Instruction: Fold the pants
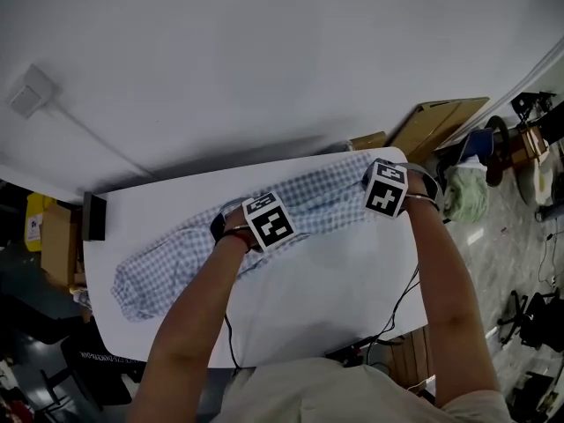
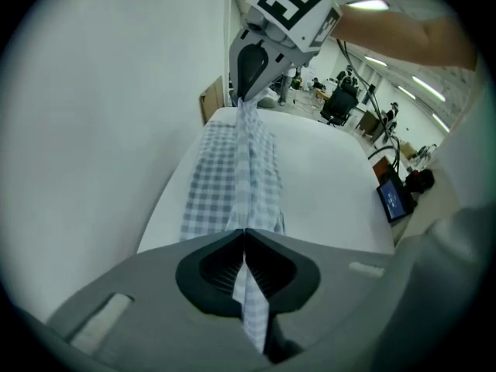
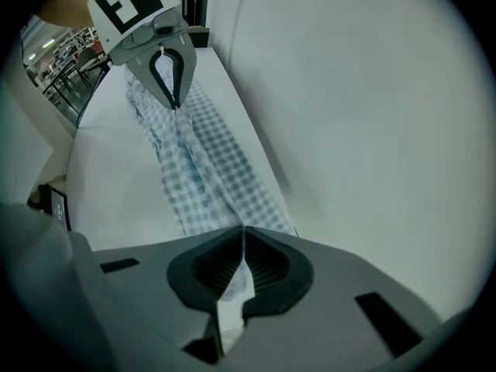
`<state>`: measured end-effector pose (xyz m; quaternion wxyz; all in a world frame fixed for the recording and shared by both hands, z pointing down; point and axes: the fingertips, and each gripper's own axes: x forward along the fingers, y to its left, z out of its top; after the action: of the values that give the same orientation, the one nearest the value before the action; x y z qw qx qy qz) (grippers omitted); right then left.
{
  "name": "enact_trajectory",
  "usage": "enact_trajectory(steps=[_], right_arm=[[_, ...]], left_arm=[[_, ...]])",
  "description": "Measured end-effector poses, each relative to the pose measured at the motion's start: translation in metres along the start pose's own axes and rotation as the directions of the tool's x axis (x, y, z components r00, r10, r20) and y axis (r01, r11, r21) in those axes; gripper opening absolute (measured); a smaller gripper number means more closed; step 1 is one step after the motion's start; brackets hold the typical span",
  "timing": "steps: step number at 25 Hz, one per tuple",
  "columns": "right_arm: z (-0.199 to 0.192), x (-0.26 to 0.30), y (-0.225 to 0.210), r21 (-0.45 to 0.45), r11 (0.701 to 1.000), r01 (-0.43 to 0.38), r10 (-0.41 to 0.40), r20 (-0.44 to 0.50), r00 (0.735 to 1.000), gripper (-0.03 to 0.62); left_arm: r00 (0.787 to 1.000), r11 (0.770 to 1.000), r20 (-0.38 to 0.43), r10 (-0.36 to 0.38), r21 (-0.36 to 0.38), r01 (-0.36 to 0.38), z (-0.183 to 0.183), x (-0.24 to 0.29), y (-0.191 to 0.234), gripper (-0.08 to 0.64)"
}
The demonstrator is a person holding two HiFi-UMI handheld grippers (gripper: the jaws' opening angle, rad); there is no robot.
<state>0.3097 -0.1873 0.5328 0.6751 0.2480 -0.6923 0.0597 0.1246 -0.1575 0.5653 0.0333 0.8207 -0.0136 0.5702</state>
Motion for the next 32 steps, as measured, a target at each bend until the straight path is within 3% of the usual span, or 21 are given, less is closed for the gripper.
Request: enact_trajectory(steps=[3,7,10,13,20,26,29,32], right_arm=[[0.013,0.009,-0.017,-0.024,1.000,-0.009,0.008,-0.016,1.000,0.025],[0.030,0.024,-0.030,-0.071,0.997,-0.018,0.015,-0.035,0.999,0.025],[0.039,0.037,-0.040,-0.097,0.995,-0.022,0.017,-0.055,0.998,0.023],[0.040,0.051,-0.048,-0.105,0.994,-0.030,0.021,-0.083,0.996,0.023],[0.032,0.091,-0.050,-0.106,0.991,-0.079,0.061,-0.164,0.985,0.025],[0.048,0.092,-0.064,-0.098,0.994,-0.040,0.032,-0.081,0.996,0.071],[0.071,0.073,-0.063,-0.170,0.985,-0.034,0.042,0.044,0.998,0.068],[0.109,0.054,-0.028,-0.280,0.957,-0.081,0.138,0.190,0.972,0.038]], left_arm=[[1.000,0.998,0.019,0.009,-0.066,-0.008,-0.003,0.005,0.016,0.017],[0.997,0.988,0.031,0.075,-0.134,-0.071,-0.012,0.010,0.036,0.021],[0.997,0.986,0.020,0.079,-0.146,-0.075,-0.023,0.010,0.041,0.152],[0.996,0.979,0.021,0.091,-0.188,-0.085,-0.040,0.004,0.049,0.160],[0.992,0.987,-0.096,0.076,-0.131,-0.088,-0.089,0.003,0.050,0.152],[0.997,0.987,-0.068,0.027,-0.155,-0.037,-0.099,0.015,0.037,0.135],[0.997,0.987,-0.076,0.030,-0.154,-0.041,-0.103,0.020,0.038,0.135],[0.994,0.991,-0.108,0.029,-0.126,-0.043,-0.105,0.028,0.036,0.135]])
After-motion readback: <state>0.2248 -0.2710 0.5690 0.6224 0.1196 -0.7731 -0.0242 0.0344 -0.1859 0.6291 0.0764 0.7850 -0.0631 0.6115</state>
